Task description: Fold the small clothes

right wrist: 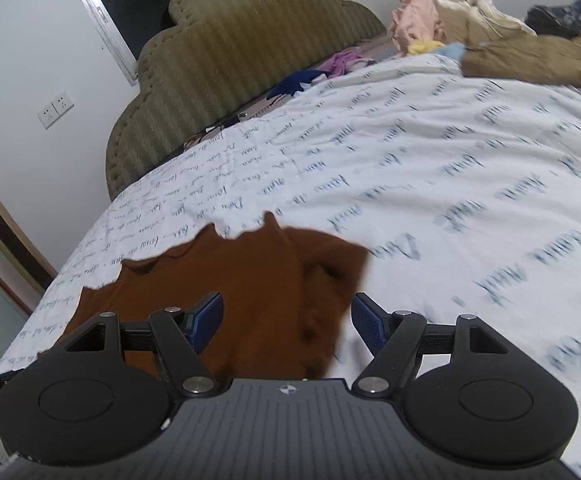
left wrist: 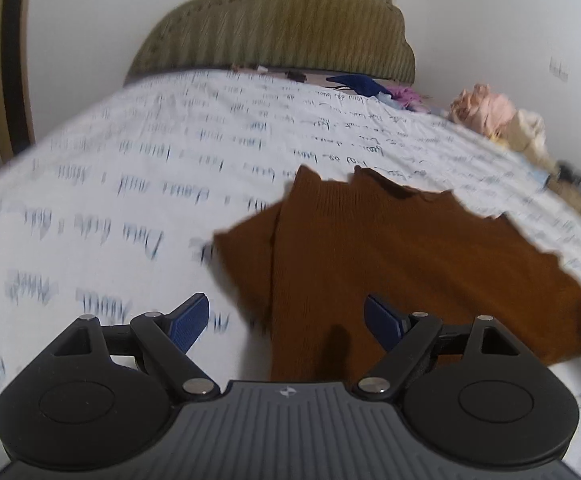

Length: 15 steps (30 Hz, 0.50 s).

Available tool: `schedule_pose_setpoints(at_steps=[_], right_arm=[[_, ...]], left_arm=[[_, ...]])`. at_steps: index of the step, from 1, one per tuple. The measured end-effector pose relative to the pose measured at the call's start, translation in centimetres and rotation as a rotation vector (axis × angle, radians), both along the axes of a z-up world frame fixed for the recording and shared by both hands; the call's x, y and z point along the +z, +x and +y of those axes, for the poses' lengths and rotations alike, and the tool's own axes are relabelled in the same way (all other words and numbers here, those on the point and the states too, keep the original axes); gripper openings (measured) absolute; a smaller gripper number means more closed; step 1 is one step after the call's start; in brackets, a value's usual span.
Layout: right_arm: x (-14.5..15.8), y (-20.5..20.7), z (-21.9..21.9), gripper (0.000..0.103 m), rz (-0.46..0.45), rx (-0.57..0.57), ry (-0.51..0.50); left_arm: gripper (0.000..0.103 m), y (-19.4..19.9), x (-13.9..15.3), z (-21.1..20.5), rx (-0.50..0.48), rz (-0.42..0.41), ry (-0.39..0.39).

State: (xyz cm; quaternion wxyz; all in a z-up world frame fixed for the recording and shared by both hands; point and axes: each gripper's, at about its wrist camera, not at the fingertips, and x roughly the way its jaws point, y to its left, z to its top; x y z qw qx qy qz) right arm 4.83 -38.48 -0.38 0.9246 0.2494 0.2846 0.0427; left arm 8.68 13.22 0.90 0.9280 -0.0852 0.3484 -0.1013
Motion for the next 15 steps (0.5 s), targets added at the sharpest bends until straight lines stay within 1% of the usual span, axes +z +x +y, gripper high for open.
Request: schedule_pose_setpoints(at_steps=[2, 3, 4, 5, 6, 7, 8, 9, 10, 11, 12, 13, 14, 15], right_arm=[[-0.5, -1.4, -0.3, 0.071, -0.003, 0.052, 0.062], [-0.9, -1.9, -0.5, 0.071, -0.012, 0.085, 0.111], [-1.2, -2.3, -0.6, 0.071, -0.022, 0.117, 0.158], [-1.6, -2.4, -0.6, 0.071, -0.030, 0.152, 0.202], [-1.9, -2.3, -0.5, 0.070, -0.035, 0.178, 0.236], [-2.2, -2.2, -0.2, 0.069, -0.034, 0.191, 0.248], [-2.4, -2.0, 0.0, 0.068, -0.033, 0.200, 0.246], [-2.5, -1.8, 0.3, 0.064, -0.031, 0.211, 0.242], [-2.5, -1.7, 0.5, 0.057, -0.028, 0.222, 0.236], [-2.6, -1.7, 0.8, 0.050, -0.022, 0.227, 0.222], [-2.6, -1.6, 1.1, 0.034, -0.010, 0.228, 0.198], [-2.6, -1.5, 1.3, 0.018, 0.003, 0.221, 0.170], [-2.6, -1.5, 1.4, 0.010, 0.018, 0.208, 0.145], [-2.8, -1.6, 1.3, 0.010, 0.024, 0.196, 0.134]], left_arm=[[0.077, -0.5, -0.3, 1.6, 0.001, 0.024, -0.113], [0.070, -0.6, -0.5, 2.2, -0.006, 0.040, -0.167], [0.066, -0.8, -0.8, 2.6, -0.014, 0.059, -0.217], [0.060, -0.8, -1.0, 2.9, -0.023, 0.076, -0.254], [0.053, -0.8, -1.3, 3.0, -0.027, 0.090, -0.276], [0.048, -0.9, -1.5, 2.9, -0.028, 0.099, -0.286], [0.041, -0.9, -1.7, 2.8, -0.033, 0.103, -0.287], [0.035, -0.9, -1.7, 2.6, -0.040, 0.102, -0.282], [0.032, -0.9, -1.7, 2.4, -0.045, 0.095, -0.279], [0.024, -1.1, -1.7, 2.1, -0.048, 0.085, -0.276], [0.012, -1.2, -1.6, 1.9, -0.051, 0.072, -0.271], [0.007, -1.3, -1.4, 1.8, -0.055, 0.063, -0.269], [0.006, -1.4, -1.3, 1.7, -0.060, 0.055, -0.274], [0.005, -1.7, -1.1, 1.7, -0.067, 0.044, -0.282]])
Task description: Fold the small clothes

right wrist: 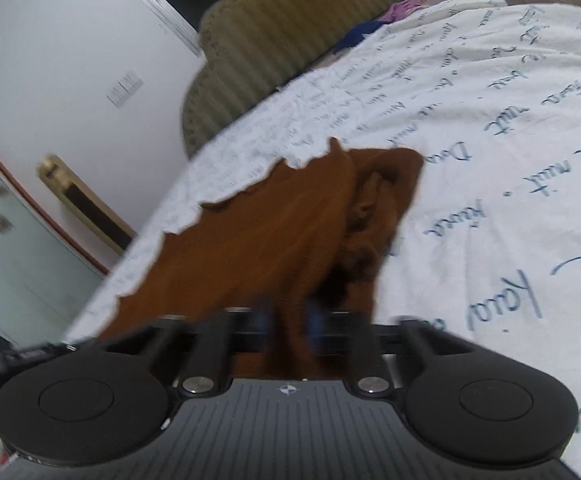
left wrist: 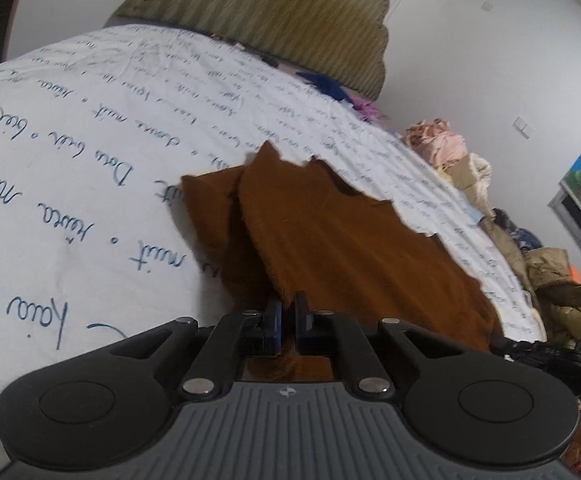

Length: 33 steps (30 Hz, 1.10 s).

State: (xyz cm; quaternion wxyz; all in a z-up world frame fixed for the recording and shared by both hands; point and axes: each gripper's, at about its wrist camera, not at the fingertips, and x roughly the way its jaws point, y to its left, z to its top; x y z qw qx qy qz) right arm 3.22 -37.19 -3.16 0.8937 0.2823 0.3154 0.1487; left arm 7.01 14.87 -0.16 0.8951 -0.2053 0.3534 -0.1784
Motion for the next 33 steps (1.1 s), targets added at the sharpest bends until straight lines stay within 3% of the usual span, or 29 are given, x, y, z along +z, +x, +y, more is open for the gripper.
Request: schedule_pose_setpoints(at_steps=[5, 8, 11, 14, 17, 19, 22, 24, 26, 29, 31, 33], right_arm=[[1.6, -2.3, -1.0, 0.009, -0.038, -0.028, -0.001], [2.4, -3.8, -1.2, 0.009, -0.041, -0.006, -0.043], [1.5, -4.1, -0.8, 0.009, 0.007, 0.022, -0.098], [0.8, -4.0, -0.4, 0.019, 0.046, -0.019, -0.176], [2.5, -4.9, 0.5, 0.024, -0.019, -0.084, -0.267], [4.1, -4.9, 1.6, 0.025, -0.083, -0.107, -0.332], [5.4, -3.1, 3.7, 0.031, -0.135, -0.067, -0.347], [5.3, -1.4, 5.0, 0.032, -0.139, -0.040, -0.353], [4.4, 0.5, 5.9, 0.036, -0.121, -0.041, -0.370], [2.2, 3.0, 5.8, 0.041, -0.049, -0.095, -0.416], [1.0, 3.2, 5.4, 0.035, -0.005, -0.140, -0.418], [1.7, 1.9, 6.2, 0.039, -0.048, -0.152, -0.408]], left_arm=[[0.004, -2.2, 1.6, 0.9, -0.028, -0.063, 0.013], [0.003, -3.3, 1.4, 1.0, -0.027, -0.071, 0.127], [0.003, -3.1, -0.5, 0.7, -0.024, -0.005, 0.240], [0.004, -3.1, -0.3, 1.6, 0.025, 0.007, 0.217], [0.005, -3.2, 2.0, 1.7, 0.085, -0.060, 0.223], [0.008, -2.9, 3.5, 0.0, 0.076, -0.120, 0.249], [0.021, -1.3, 4.2, -3.9, 0.018, -0.141, 0.288], [0.048, 0.0, 3.5, -6.3, -0.026, -0.140, 0.308], [0.063, 1.1, 2.3, -8.2, -0.019, -0.134, 0.354], [0.063, 2.2, -0.3, -9.7, 0.047, -0.109, 0.473], [0.063, 2.1, -1.4, -10.1, 0.091, -0.107, 0.524], [0.067, 1.2, -1.7, -10.7, 0.106, -0.154, 0.546]])
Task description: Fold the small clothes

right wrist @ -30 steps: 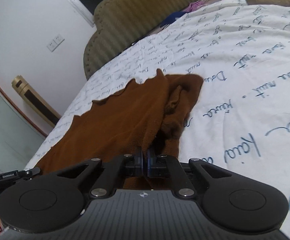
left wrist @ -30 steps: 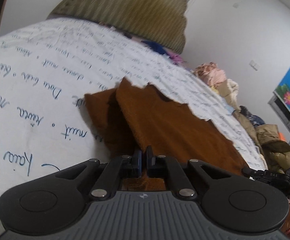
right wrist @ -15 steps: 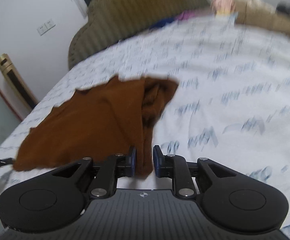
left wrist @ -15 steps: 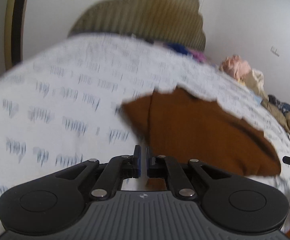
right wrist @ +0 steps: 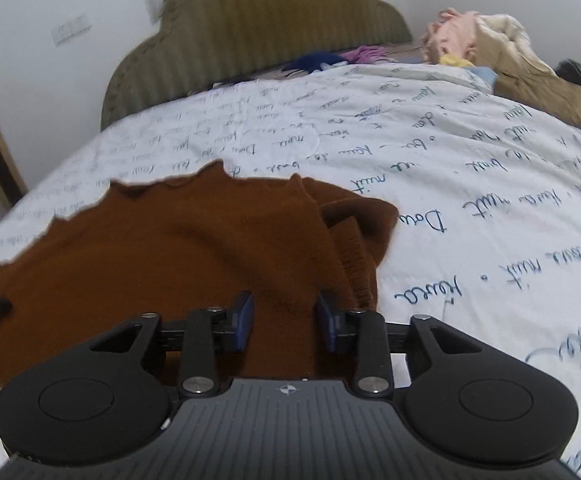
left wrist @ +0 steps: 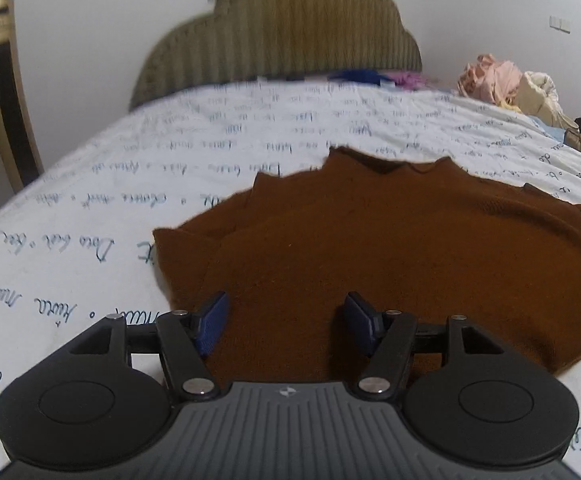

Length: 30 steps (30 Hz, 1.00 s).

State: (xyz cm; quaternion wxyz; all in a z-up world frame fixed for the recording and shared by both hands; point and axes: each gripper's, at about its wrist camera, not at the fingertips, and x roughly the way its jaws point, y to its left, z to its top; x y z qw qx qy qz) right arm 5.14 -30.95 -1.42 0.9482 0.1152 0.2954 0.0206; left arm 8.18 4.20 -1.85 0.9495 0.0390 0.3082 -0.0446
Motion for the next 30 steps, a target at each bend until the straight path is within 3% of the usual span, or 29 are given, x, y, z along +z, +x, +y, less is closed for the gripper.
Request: schedule_pose_setpoints(at_steps=[4, 9, 14, 19, 25, 30], right_arm=[[1.1, -1.7, 3.5, 0.072, -0.085, 0.033, -0.118], [-0.9, -0.4, 6.2, 0.080, -0.035, 0.032, -0.237], [-2.5, -0.6, 7.1, 0.101, -0.031, 0.043, -0.304], [-2.7, -0.3, 6.7, 0.103, -0.008, 0.060, -0.270], [-2.8, -0.4, 6.5, 0.103, -0.012, 0.061, -0.256], [-2.8, -0.5, 6.2, 0.103, -0.013, 0.062, -0.237]], left_arm=[[0.074, -0.9, -0.5, -1.4, 0.025, -0.040, 0.065], [0.081, -1.0, -1.1, -2.1, 0.050, -0.058, 0.090], [0.088, -0.8, -1.4, -1.8, 0.074, -0.057, 0.079], [0.098, -0.4, -1.7, -1.1, 0.104, -0.032, 0.045], [0.102, 0.3, -2.1, 0.9, 0.122, 0.025, -0.088], [0.102, 0.2, -2.1, 0.5, 0.123, 0.017, -0.060]])
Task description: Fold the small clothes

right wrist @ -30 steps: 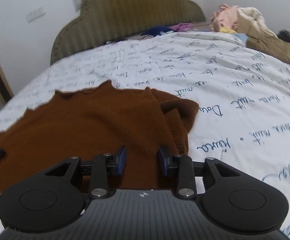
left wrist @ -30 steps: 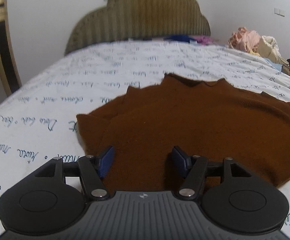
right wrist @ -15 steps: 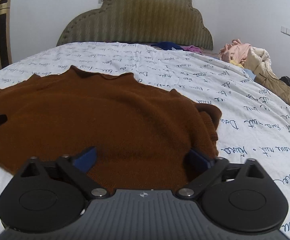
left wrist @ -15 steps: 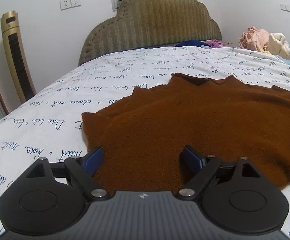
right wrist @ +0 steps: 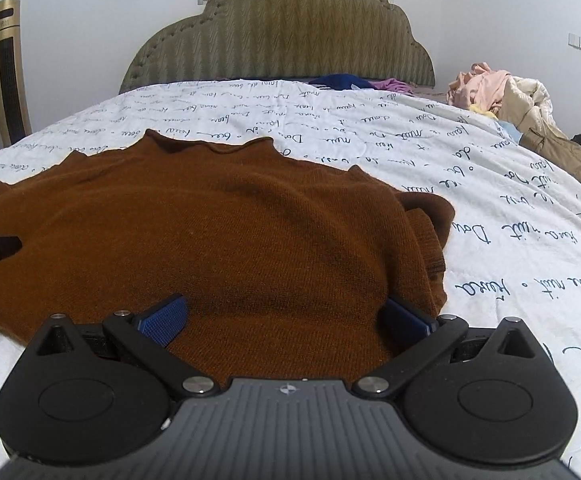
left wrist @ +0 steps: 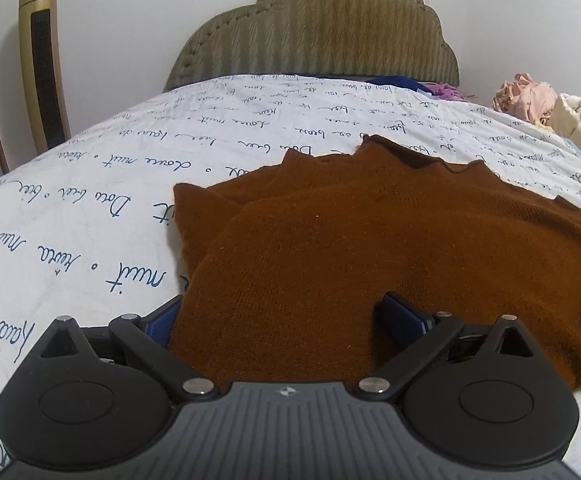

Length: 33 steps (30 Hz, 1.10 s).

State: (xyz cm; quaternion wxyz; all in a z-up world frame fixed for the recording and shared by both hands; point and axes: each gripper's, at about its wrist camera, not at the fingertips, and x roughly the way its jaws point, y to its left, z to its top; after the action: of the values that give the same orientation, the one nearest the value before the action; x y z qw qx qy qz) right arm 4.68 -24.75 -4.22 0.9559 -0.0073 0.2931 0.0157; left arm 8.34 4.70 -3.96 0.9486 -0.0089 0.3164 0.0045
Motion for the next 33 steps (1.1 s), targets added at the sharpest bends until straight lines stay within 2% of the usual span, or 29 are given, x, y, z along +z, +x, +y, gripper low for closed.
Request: schedule_pose_setpoints(at_steps=[33], right_arm=[[0.12, 0.04, -0.05, 0.103, -0.003, -0.003, 0.010]], left_arm=[[0.102, 0.09, -0.03, 0.25, 0.003, 0.001, -0.005]])
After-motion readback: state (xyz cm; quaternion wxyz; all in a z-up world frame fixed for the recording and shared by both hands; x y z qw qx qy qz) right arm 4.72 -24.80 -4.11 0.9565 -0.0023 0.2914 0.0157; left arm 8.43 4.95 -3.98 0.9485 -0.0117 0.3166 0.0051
